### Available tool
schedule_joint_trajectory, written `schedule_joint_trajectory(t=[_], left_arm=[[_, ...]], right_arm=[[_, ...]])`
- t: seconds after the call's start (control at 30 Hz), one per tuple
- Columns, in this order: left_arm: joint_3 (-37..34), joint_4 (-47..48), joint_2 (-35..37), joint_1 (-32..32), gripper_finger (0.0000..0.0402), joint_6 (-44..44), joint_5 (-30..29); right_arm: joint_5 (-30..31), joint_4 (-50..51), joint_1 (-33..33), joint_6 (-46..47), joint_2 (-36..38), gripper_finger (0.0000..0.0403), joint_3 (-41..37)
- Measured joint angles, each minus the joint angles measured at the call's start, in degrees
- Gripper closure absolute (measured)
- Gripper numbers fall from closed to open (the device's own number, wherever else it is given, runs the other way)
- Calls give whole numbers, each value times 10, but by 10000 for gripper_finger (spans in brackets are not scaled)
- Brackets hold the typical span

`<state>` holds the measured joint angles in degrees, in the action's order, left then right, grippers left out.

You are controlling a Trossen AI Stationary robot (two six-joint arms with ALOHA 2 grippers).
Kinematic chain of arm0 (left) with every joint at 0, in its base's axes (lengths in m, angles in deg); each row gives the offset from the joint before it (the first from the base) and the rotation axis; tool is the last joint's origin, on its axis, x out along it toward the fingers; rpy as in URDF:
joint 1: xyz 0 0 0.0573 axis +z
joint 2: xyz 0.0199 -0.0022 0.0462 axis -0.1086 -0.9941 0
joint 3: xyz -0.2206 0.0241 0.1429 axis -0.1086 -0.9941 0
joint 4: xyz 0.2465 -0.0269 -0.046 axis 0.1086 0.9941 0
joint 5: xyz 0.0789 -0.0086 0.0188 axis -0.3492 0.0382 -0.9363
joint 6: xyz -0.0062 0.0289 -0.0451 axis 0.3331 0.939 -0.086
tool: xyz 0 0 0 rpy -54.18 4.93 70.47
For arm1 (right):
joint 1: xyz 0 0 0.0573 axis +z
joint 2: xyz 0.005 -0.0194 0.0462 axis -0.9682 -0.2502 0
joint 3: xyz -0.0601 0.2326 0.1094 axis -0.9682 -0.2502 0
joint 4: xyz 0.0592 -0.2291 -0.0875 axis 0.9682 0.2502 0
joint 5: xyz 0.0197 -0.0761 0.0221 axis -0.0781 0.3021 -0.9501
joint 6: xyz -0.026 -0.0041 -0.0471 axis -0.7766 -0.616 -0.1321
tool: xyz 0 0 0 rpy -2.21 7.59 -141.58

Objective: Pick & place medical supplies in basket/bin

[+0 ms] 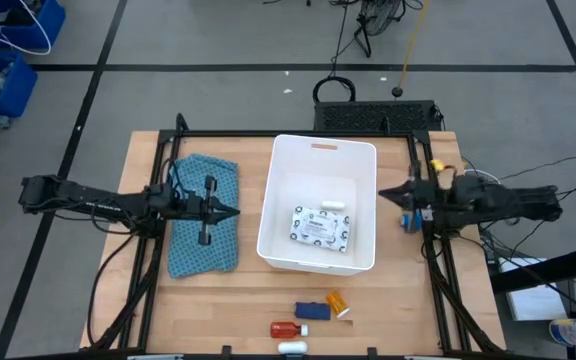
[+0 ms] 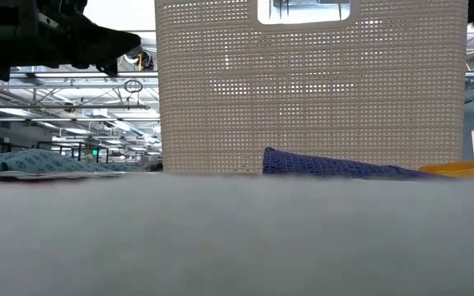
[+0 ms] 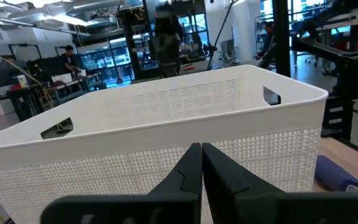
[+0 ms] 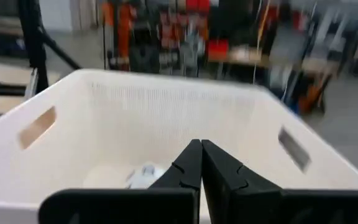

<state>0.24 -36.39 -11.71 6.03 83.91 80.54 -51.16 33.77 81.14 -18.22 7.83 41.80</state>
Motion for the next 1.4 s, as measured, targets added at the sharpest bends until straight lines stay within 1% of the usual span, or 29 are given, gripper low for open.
schedule_joint_trajectory(t=[0.1, 0.23, 0.27, 0.33, 0.43, 0.57, 0.73, 0.83, 0.93, 1.07, 1.17, 1.27, 1.4], left_arm=[[0, 8, 0, 0, 395, 2, 0], [0, 11, 0, 0, 396, 1, -2], [0, 11, 0, 0, 391, 2, -2], [0, 10, 0, 0, 381, 4, -2], [0, 9, 0, 0, 373, 6, -3], [0, 6, 0, 0, 372, 6, -2], [0, -3, 0, 0, 371, 6, -3], [0, -3, 0, 0, 371, 5, -2], [0, -3, 0, 0, 371, 5, -2], [0, -3, 0, 0, 371, 5, -2], [0, -3, 0, 0, 371, 4, -2], [0, -3, 0, 0, 371, 5, -2], [0, -3, 0, 0, 371, 2, -2]], right_arm=[[0, 164, 0, 83, -27, 403, 94], [4, 354, 0, 174, -74, 403, 166], [13, 387, 0, 190, -86, 403, 176], [12, 435, 0, 213, -108, 399, 182], [-14, 485, 0, 235, -144, 373, 182], [-19, 517, 0, 260, -194, 304, 182], [-29, 553, 0, 260, -240, 207, 182], [-40, 598, 0, 255, -260, 168, 182], [-50, 625, -1, 264, -273, 151, 182], [-48, 616, -1, 292, -277, 147, 172], [-50, 603, -1, 300, -276, 147, 146], [-76, 595, -1, 295, -275, 147, 125], [-79, 595, 0, 262, -269, 147, 110]])
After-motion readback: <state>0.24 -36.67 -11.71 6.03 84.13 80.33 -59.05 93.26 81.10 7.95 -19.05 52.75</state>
